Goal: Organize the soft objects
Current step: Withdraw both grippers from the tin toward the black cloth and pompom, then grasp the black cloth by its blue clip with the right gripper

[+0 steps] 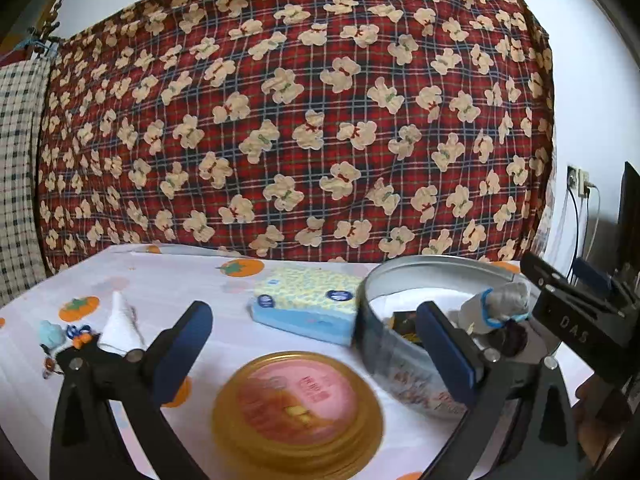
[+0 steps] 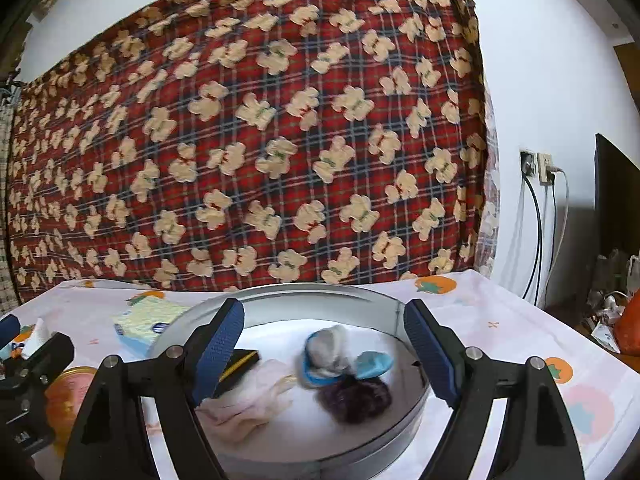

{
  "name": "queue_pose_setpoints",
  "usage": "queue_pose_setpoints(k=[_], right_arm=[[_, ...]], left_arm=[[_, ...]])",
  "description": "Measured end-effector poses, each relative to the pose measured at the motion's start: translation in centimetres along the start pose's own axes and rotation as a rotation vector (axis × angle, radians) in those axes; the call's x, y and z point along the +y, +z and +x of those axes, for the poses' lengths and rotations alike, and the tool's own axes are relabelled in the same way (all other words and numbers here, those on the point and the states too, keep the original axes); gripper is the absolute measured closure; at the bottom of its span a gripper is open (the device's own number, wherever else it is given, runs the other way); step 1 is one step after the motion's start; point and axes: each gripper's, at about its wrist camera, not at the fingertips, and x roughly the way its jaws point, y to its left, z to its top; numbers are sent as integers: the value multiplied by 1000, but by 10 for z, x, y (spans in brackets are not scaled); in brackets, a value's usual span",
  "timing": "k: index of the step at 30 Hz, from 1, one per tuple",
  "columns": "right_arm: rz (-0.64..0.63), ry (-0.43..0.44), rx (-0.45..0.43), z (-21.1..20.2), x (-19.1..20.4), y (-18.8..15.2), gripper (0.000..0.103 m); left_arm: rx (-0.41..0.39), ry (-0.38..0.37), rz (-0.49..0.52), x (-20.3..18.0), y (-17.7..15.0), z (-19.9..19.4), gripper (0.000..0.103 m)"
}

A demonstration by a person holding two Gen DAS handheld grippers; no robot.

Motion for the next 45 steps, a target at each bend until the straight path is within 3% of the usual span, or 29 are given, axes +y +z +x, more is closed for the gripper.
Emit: queue_pose_setpoints(k=[6,15,33,40,41,45], right_arm=[[-28,12,-21,-14,24,-2,19],[7,111,29,-15,68,-7,19],[-62,378,65,-22,210,-19,19],[-108,518,142,-17,267,-25,20],[-120,546,164,-14,278,-26,22],[-195,638,273,-5,322,-34,50]], left_arm=[[-1,40,4,33,-1,-10,0],[34,116,-30,93,-5,-12,0],[81,249,-112,208,-8,-20,0],[139,359,-150,273,-11,-23,0],[149,370,-157,281,-12,-23,0],[211,471,-160,323,-18,-19,0]])
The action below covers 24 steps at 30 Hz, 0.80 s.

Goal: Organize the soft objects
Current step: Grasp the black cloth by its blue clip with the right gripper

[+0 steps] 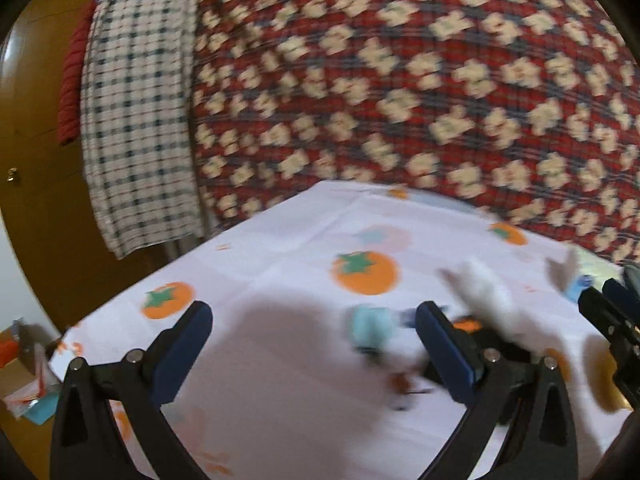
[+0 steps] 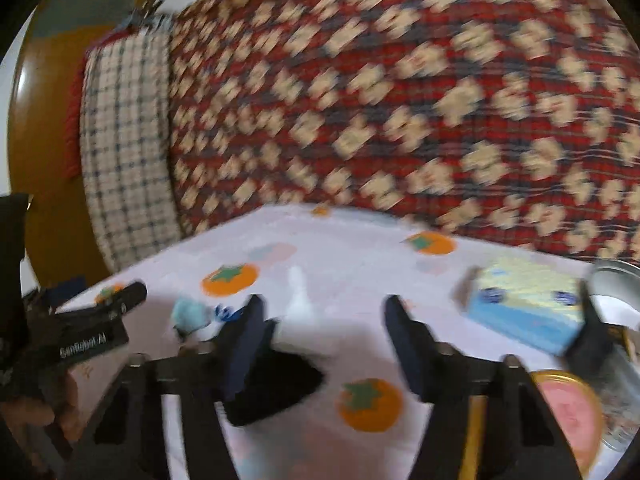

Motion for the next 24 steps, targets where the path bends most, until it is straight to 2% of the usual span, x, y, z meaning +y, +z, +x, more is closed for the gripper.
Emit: queue_pose_setpoints(k=[2,5,7,12,16,21,22,23,24], right_arm=[[-23,43,41,13,12,2,55],[-40,104,66,27,29,6,55],[-56,154,125,45,41,10,55],[-141,143,270,90,67,7,55],[-141,161,332,110,72,10,55],[-220,139,441,137,87,4,56],[-228,134,431,136,88,5,60],[-230,141,434,137,88,4,69],[-226,156,434,137,87,5,84]], left_arm=[[23,26,-10,14,0,8,0],[73,46,-47,37,-1,22,0],[98,49,-73,48,-3,31,0],[142,43,-101,57,-10,44,0],[157,0,-122,61,-11,46,0],[185,-20,-148,65,-12,51,0],[188,-20,-153,66,-12,51,0],[192,-18,-158,66,-12,51,0],[196,-16,-162,67,-12,52,0]])
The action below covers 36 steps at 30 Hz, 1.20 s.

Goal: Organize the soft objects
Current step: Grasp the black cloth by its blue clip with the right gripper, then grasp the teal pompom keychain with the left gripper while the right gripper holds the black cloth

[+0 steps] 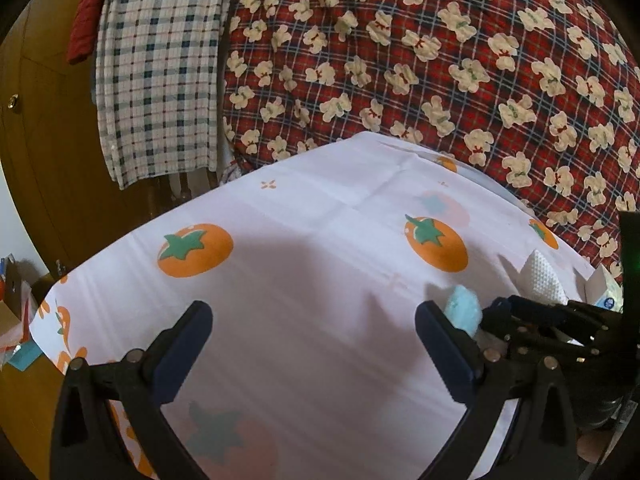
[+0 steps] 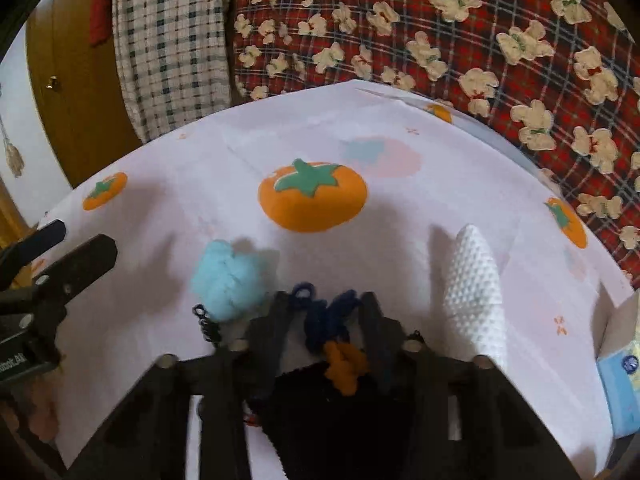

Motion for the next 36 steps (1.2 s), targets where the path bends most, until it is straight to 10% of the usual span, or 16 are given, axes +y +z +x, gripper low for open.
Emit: queue_pose_setpoints(k=[12,23,28,33,35,36], right_arm=[[92,7,-331,-69,-12,-21,93],[144,-81,-389,-95,-29,-42,93],[187,-85,-389,-96,-40,-43,93],[212,-96,-391,-97,-45,-44,93],[220,-99,-385,-96,-47,-44,93],[221,-104,-383,-95,-47,-45,93]], left_arm=[[36,-47,33,-6,0,6,0],[96,-233,166,-65,12,14,3],[148,-185,236,-88,15,37,37],[238,-192,268,-95,9,53,48],[232,-178,269,-95,8,52,83],[228,-180,262,-93,9,52,82]])
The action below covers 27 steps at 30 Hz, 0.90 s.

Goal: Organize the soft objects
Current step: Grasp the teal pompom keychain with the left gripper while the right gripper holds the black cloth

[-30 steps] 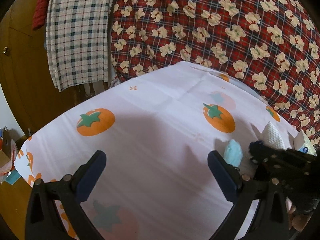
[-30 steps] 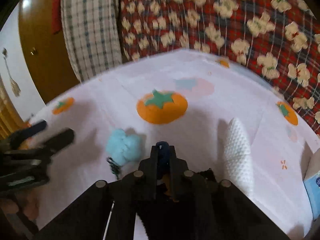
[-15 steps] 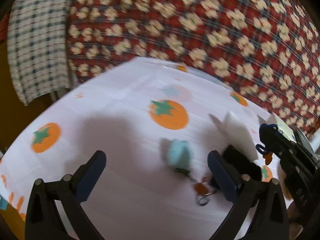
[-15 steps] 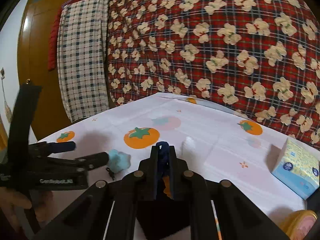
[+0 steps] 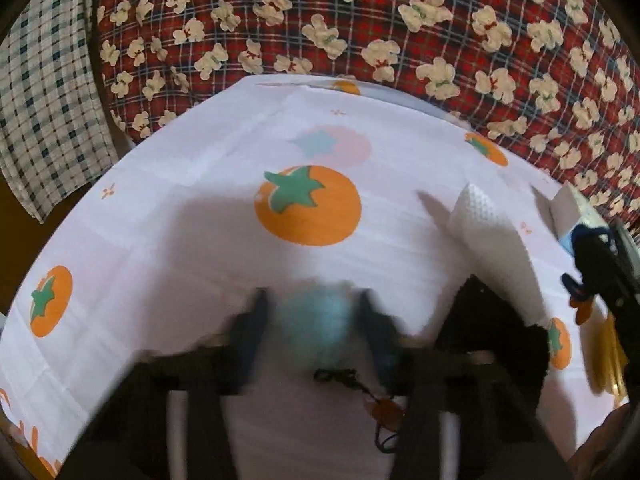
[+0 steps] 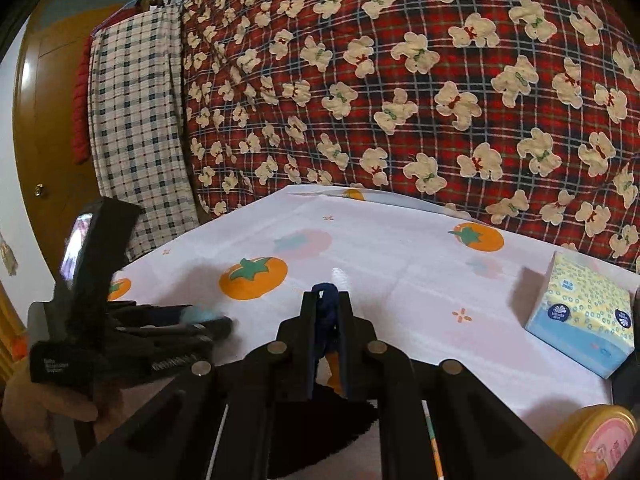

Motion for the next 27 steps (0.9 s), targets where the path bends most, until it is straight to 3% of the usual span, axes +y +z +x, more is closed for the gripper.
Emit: queue_pose_setpoints(k=[3,5,12,16,20,24,27], right_arm=[[12,-5,-8,-2,-4,1,93],[30,1,-26,-5,-7,2,93],[72,7,-99,-22,-15,6,93],[70,-1,-163,-39,-17,6,93],[44,-23,-191,-52,-17,3,93],[34,-48,-188,-56,-21,-1,93],[50,-54,-182,-57,-27,-1,93]], left_arm=[[-9,-81,-32,7,-2,-4,82],[-59,-73,-70,13,-3,-16,82],[-388,-49,-72,8,-22,-79,83],[-492,-61,-57,1,-32,-99,83],[-522,-95,-48,-8,-39,-110,83],[-514,-74,-7,-13,-39,-114,81],[-485,-39,-44,4,-37,-119,60]])
